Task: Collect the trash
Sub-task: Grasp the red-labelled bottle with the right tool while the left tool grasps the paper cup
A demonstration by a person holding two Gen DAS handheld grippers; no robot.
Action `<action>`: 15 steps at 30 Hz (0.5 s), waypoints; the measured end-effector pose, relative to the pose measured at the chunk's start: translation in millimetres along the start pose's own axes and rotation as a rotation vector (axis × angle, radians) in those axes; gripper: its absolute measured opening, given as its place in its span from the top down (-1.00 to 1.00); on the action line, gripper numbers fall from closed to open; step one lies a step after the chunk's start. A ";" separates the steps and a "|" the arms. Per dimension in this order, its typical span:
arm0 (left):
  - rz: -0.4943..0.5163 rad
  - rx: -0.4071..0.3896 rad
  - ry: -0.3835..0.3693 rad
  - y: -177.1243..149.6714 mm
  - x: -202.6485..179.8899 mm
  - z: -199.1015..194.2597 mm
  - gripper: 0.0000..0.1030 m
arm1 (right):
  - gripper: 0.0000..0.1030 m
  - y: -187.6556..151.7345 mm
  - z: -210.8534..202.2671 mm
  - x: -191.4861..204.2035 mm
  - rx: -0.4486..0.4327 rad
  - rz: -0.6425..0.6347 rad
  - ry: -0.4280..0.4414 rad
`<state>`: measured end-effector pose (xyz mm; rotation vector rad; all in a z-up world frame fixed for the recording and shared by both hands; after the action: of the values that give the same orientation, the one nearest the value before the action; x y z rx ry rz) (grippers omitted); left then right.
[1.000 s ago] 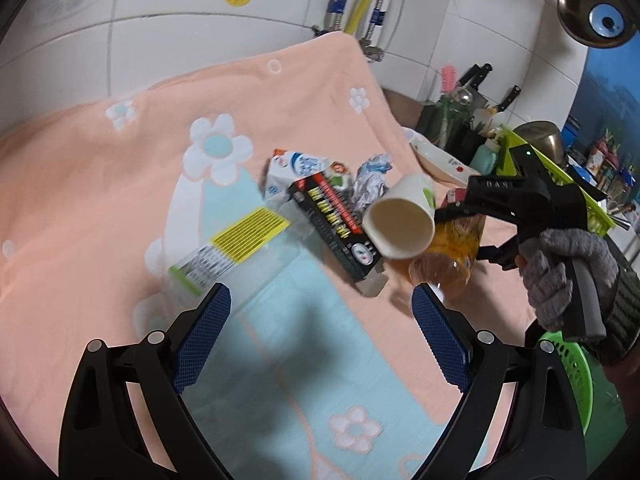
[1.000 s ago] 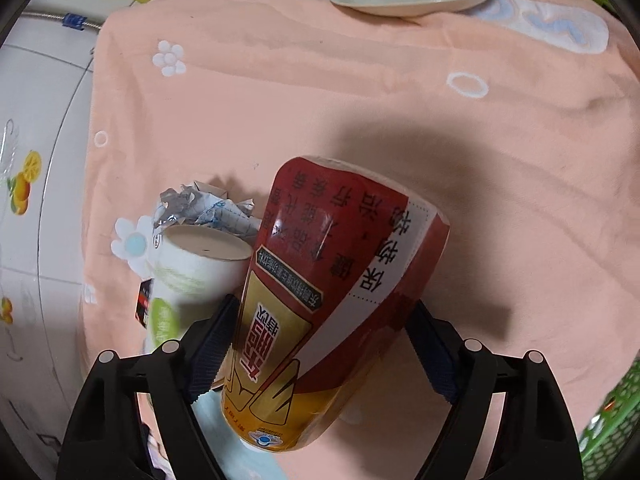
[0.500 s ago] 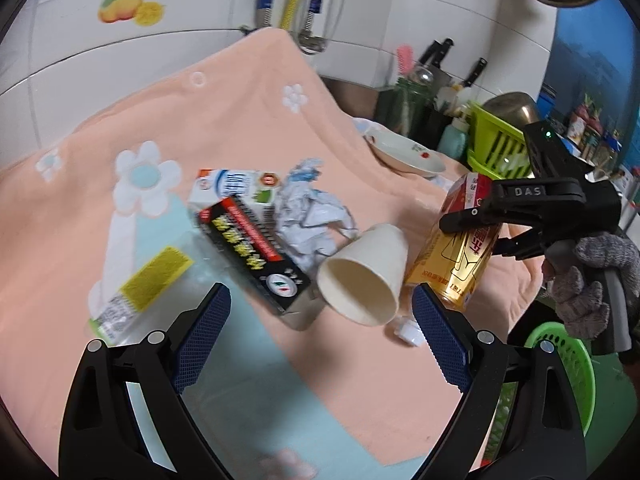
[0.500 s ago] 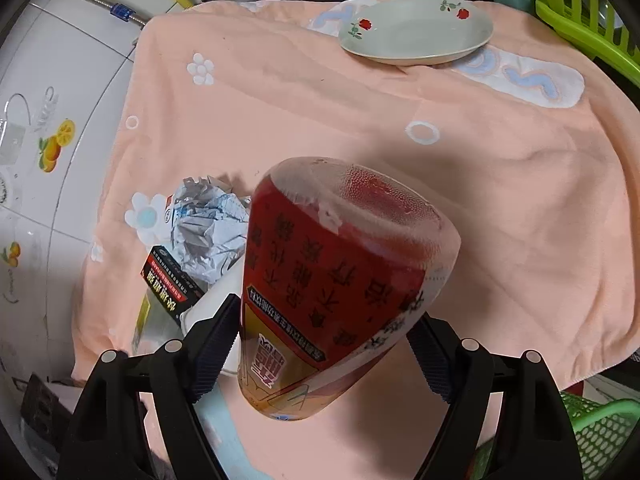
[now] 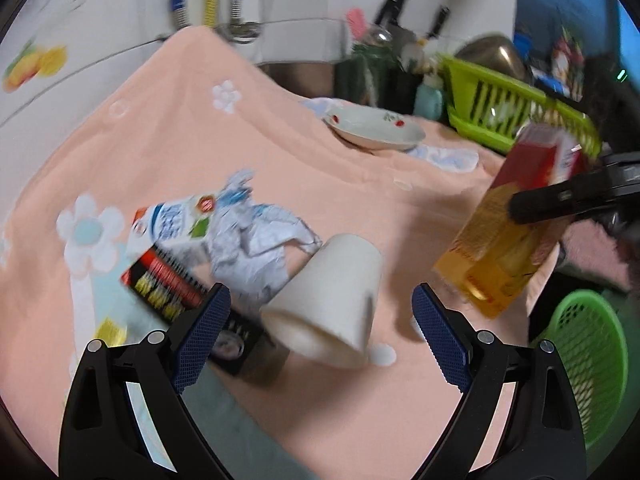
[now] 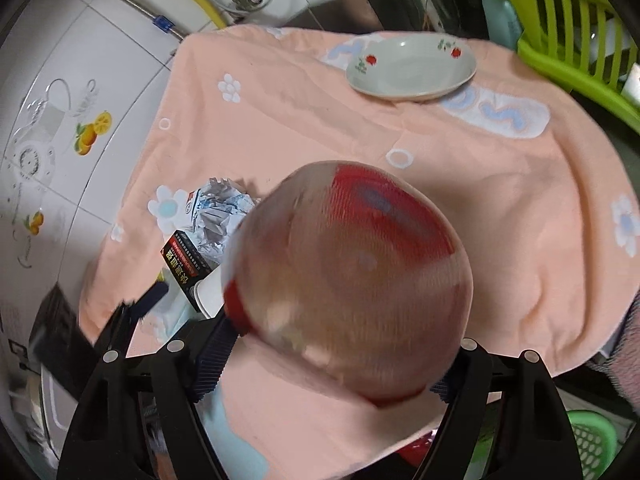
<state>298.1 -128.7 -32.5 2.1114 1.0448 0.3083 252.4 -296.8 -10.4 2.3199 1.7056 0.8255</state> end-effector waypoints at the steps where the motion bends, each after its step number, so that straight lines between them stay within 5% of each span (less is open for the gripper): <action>1: 0.026 0.022 -0.003 3.4 -2.9 7.4 -0.75 | -0.47 -1.7 -4.4 -2.2 -0.007 -0.005 -0.003; 9: 0.103 0.112 0.007 12.4 -6.3 46.2 -0.75 | -0.47 -12.9 -35.1 -15.7 -0.062 -0.041 -0.015; 15: 0.128 0.167 -0.019 8.6 -8.7 63.9 -0.41 | -0.47 -28.2 -58.2 -32.3 -0.090 -0.053 -0.023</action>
<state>329.7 -171.8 -69.6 2.3324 0.9542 0.2703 192.6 -328.3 15.3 2.2076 1.6775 0.8438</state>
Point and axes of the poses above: each gripper's, at about its wrist camera, not at the fingertips, and z roughly the way its jaws point, x to its left, y to its top, the point moved 2 cm from there along z, roughly the way its jaws point, and after that the axes turned 10 degrees about -y, right-handed, at the moved point
